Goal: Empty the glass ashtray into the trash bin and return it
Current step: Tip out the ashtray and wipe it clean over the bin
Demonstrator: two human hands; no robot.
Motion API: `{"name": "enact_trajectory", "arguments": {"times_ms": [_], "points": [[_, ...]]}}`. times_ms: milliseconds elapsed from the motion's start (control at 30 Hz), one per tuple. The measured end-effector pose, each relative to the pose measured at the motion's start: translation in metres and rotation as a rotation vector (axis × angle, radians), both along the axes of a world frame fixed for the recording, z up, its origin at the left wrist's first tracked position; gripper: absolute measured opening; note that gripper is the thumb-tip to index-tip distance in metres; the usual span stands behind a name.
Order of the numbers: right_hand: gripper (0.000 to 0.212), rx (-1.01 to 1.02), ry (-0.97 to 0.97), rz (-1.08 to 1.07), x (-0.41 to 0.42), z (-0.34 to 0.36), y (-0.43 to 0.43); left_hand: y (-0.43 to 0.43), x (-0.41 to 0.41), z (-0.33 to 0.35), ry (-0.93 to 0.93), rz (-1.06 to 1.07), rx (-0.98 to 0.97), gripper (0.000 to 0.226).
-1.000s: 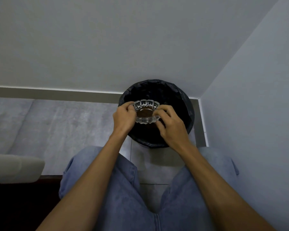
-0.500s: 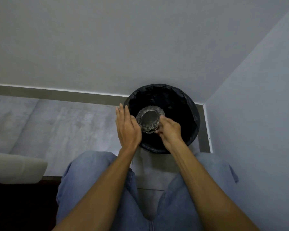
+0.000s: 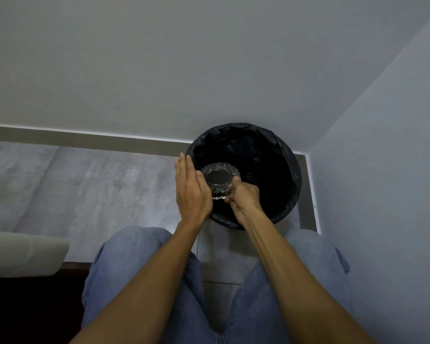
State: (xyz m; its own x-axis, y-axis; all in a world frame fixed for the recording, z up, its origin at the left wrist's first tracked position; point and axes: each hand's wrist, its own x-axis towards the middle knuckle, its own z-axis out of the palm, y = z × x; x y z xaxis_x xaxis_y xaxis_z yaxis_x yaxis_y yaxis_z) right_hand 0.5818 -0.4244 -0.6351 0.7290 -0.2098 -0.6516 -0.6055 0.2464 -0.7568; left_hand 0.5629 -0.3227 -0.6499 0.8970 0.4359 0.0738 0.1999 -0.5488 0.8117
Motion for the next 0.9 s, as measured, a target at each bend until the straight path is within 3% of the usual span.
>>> {"name": "enact_trajectory", "arguments": {"times_ms": [367,667,900], "points": [[0.039,-0.242,-0.108,0.087,0.001,-0.012,0.002,-0.002,-0.001,-0.004,0.025,0.004,0.047,0.054],[0.031,-0.017,-0.070,-0.055,0.001,-0.010,0.000,-0.006,-0.003,-0.004,0.046,0.012,0.084,0.056],[0.028,-0.077,-0.086,0.015,-0.004,-0.011,0.003,-0.008,-0.007,-0.002,0.077,0.031,0.117,0.057]]}}
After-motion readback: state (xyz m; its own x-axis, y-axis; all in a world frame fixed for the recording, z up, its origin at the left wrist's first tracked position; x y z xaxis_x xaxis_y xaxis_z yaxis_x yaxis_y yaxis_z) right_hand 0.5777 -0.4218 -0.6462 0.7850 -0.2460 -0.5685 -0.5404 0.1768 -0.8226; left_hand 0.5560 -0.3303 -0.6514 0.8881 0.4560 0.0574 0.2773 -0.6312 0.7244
